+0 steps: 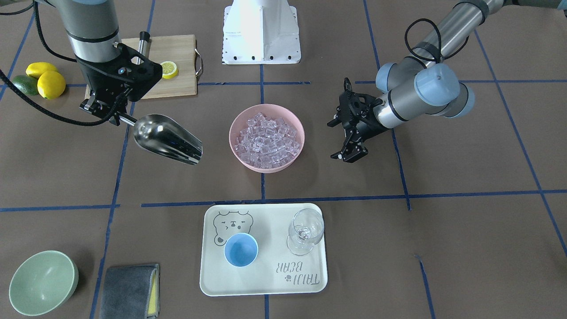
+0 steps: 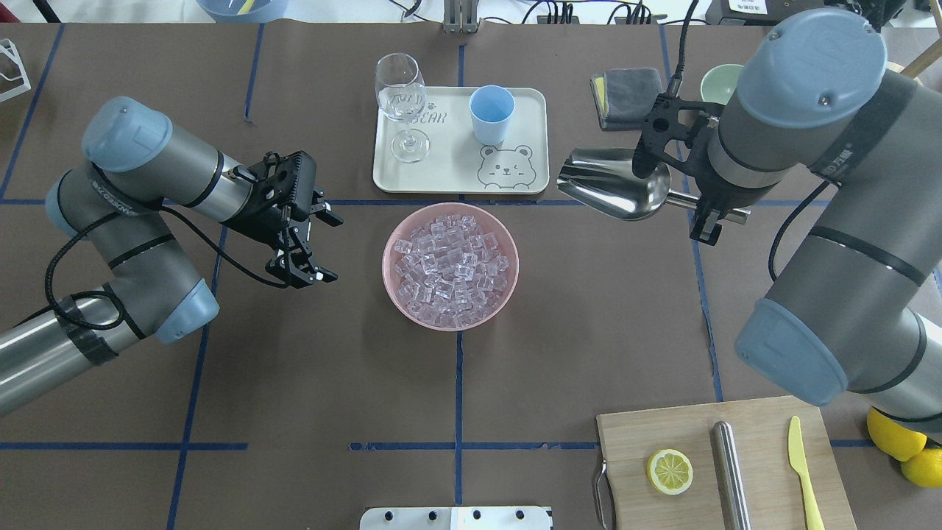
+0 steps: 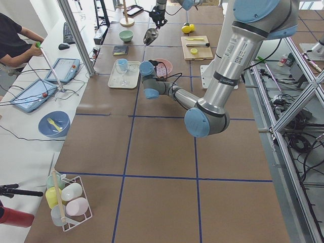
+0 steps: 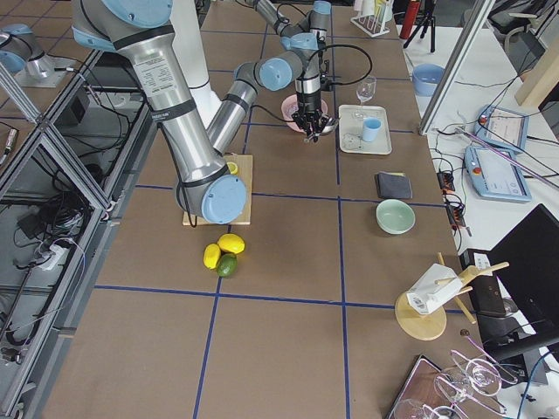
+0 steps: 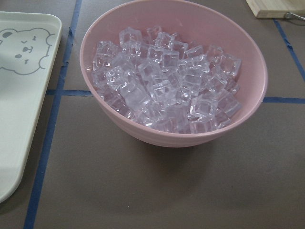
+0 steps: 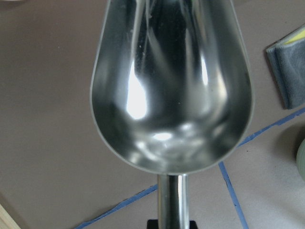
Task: Put ice in cup with scoop
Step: 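Bring the scoop over the pink bowl while the left gripper moves to the rim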
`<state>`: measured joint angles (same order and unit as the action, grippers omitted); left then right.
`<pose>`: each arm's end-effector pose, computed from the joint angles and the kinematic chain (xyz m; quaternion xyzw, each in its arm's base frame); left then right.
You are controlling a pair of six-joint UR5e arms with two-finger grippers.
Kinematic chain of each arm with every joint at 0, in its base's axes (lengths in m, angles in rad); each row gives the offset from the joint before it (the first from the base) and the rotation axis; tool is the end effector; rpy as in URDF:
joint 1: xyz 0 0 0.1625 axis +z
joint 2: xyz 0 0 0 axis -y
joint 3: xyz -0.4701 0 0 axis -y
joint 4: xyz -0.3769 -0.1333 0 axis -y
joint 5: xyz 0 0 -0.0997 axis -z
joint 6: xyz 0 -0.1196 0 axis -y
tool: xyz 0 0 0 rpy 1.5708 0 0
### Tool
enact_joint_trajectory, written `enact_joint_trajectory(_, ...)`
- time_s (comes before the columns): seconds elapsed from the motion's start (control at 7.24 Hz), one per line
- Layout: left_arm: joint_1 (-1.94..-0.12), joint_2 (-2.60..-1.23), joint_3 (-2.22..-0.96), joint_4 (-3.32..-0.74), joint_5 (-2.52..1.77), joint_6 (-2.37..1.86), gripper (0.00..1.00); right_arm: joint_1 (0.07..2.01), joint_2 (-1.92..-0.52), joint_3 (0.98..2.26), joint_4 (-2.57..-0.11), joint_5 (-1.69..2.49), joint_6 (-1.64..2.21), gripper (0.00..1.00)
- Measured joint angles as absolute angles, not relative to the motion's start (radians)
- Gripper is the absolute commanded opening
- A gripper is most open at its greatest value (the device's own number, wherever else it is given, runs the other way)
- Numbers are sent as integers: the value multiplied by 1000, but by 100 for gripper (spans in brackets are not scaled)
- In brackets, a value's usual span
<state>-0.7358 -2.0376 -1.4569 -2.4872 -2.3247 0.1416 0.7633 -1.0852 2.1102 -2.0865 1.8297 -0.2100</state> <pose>0.4681 -0.4933 0.3827 0.4178 0.4661 0.5440 0.5589 -0.3325 -0.4603 0.3084 0.2020 -0.1929 -0.4958 0.8223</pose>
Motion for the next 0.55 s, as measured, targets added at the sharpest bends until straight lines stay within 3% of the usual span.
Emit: enact_joint_trajectory(0.55,-638,-2043,-1404,-2645,-2241,-25,100,712,-894,2073,-2364,1737,-295,0)
